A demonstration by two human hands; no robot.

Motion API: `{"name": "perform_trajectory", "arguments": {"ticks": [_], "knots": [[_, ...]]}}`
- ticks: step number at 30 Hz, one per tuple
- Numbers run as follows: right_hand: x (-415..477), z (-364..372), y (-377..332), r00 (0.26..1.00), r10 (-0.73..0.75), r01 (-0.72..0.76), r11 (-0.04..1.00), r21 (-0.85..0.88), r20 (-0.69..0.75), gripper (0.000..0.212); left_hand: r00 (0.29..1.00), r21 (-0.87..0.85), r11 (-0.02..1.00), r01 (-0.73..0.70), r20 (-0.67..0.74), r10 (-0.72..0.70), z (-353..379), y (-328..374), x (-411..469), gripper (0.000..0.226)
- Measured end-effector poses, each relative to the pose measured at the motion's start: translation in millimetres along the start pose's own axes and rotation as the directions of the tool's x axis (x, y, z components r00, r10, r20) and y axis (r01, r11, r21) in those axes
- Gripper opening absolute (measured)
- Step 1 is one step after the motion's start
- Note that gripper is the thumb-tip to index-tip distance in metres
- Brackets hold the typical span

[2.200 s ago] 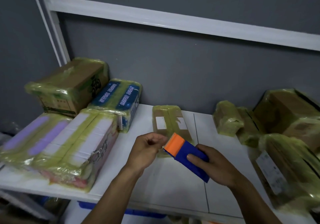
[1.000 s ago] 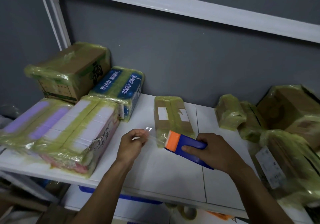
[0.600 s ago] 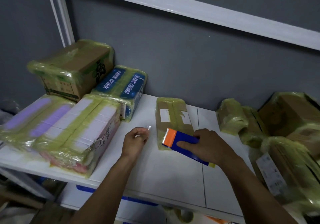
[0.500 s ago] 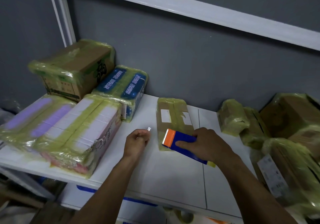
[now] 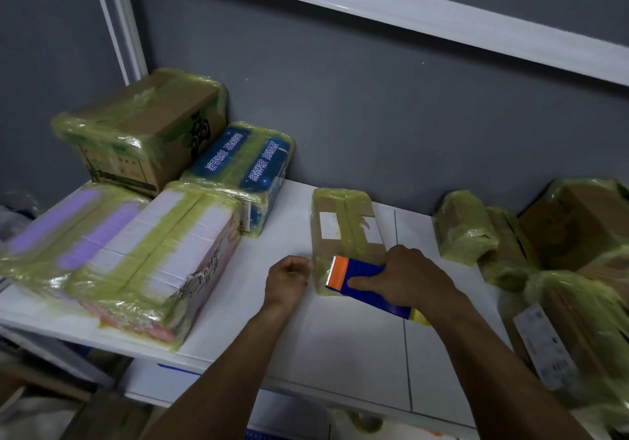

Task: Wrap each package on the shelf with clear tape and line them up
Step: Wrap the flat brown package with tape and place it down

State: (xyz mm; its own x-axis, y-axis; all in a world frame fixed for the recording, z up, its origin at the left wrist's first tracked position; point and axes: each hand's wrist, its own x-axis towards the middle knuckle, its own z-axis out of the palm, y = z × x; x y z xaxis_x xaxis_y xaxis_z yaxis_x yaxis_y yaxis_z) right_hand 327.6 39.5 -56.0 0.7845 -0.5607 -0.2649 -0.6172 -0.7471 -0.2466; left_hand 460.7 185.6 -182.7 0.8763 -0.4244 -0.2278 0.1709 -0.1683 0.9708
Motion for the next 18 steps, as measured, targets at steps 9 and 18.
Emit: {"name": "perform_trajectory", "arguments": {"ticks": [9,18], "knots": [[4.1,0.3,3.4,1.000,0.003,-0.003,1.000,0.009,0.014,0.055,0.991,0.131,0.983,-0.128,-0.007,0.130,-3.5,-1.8,0.0,0.024],[5.5,2.4,11.6,1.000,0.011,-0.011,1.000,-0.011,-0.009,0.059,0.923,0.079,0.966,-0.244,0.326,0.207,-0.8,-11.7,-17.6,0.040]]}}
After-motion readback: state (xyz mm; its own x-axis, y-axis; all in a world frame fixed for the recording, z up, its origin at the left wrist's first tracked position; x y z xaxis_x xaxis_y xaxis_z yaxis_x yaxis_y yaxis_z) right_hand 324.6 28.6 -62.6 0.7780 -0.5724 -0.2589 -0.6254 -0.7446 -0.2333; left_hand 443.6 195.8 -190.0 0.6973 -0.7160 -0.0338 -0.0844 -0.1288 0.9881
